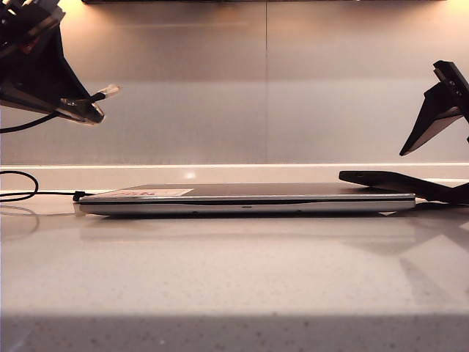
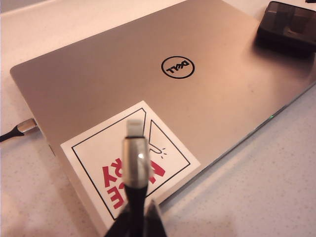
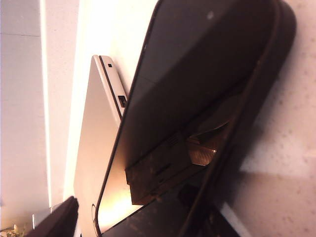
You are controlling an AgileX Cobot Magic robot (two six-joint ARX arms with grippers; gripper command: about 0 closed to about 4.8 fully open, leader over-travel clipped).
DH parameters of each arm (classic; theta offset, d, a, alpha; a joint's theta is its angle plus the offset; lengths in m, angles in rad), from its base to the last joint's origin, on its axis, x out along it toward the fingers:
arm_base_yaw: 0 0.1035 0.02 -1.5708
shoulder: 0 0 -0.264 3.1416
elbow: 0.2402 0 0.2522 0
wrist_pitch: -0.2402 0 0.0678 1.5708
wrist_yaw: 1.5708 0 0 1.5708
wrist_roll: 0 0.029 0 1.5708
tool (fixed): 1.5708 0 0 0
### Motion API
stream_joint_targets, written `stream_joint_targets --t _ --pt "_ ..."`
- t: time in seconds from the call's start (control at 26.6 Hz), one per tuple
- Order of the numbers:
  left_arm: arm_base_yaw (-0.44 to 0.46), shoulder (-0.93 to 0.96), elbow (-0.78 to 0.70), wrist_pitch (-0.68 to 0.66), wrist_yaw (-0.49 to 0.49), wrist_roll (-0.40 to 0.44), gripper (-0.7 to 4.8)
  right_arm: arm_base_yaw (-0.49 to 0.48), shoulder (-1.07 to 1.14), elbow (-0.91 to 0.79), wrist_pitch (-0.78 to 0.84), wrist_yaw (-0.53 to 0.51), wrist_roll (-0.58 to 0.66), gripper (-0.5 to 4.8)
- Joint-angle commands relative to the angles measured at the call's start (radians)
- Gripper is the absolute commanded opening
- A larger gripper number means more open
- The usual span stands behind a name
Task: Pick up the charging cable and the phone, plug the charging cable into the charging port on the phone, and finally place them back on the table.
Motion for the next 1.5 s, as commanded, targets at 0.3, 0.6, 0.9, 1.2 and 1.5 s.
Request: stream_joint_targets --t 0.3,0.6,0.9,1.2,1.5 --pt "0.000 -0.001 0.005 0.008 0.003 -0.002 -0.06 0.002 0.014 -0.016 -0.063 0.005 0.003 2.37" --pt "0.000 -0.001 0.005 0.008 0.003 -0.002 -0.06 0.002 0.014 -0.016 -0.077 0.028 0.003 1.96" --pt "0.000 -0.001 0.005 0.008 0.003 -0.002 -0.06 0.002 0.014 -0.016 -0.089 0.051 0.003 0.70" --pt "0.000 -0.001 0.005 0.008 0.003 -0.002 -0.06 0.002 0.014 -0.016 -0.087 0.054 -0.023 -0.06" --pt "0.000 -0.001 0.005 0.006 0.003 -0.002 -0.06 0.002 -0.031 0.038 -0.097 0.024 -0.193 -0.06"
